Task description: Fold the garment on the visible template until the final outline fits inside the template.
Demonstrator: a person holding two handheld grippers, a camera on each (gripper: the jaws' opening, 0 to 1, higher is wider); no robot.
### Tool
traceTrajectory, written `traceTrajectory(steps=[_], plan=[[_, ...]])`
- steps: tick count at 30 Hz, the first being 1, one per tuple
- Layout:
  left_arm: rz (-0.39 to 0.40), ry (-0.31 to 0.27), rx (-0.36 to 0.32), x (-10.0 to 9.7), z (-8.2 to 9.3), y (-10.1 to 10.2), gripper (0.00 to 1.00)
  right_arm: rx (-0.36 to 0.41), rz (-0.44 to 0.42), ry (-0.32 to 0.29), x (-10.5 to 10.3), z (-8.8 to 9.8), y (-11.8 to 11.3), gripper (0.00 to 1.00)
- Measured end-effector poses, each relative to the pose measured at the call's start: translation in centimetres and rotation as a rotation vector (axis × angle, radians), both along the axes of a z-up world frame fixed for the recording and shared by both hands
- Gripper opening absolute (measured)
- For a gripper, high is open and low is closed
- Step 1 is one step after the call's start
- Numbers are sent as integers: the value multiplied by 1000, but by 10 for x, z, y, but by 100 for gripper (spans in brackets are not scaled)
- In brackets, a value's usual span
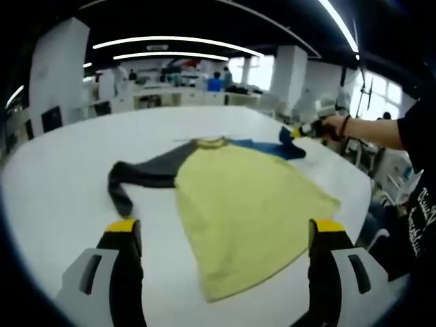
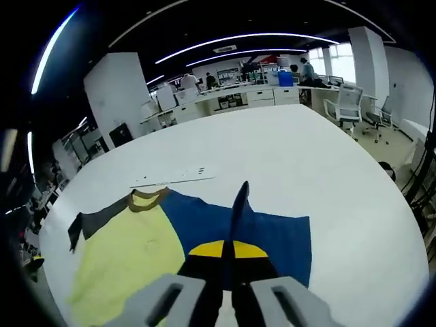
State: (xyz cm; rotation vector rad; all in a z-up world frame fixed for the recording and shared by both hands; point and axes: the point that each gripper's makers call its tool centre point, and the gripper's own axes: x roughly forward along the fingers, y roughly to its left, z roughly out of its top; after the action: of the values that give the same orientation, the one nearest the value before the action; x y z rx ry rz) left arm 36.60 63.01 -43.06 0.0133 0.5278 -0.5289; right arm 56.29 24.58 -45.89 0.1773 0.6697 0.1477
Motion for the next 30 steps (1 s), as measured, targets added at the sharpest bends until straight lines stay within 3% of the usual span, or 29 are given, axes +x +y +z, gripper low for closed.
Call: traceTrajectory(steps=[22, 30], plan=[[-11, 13, -15, 0, -4, -3, 97, -147, 105, -15, 8, 1, 45, 0], [-13, 20, -12, -1, -6, -3, 98, -135, 108, -36, 13, 5, 65, 0]])
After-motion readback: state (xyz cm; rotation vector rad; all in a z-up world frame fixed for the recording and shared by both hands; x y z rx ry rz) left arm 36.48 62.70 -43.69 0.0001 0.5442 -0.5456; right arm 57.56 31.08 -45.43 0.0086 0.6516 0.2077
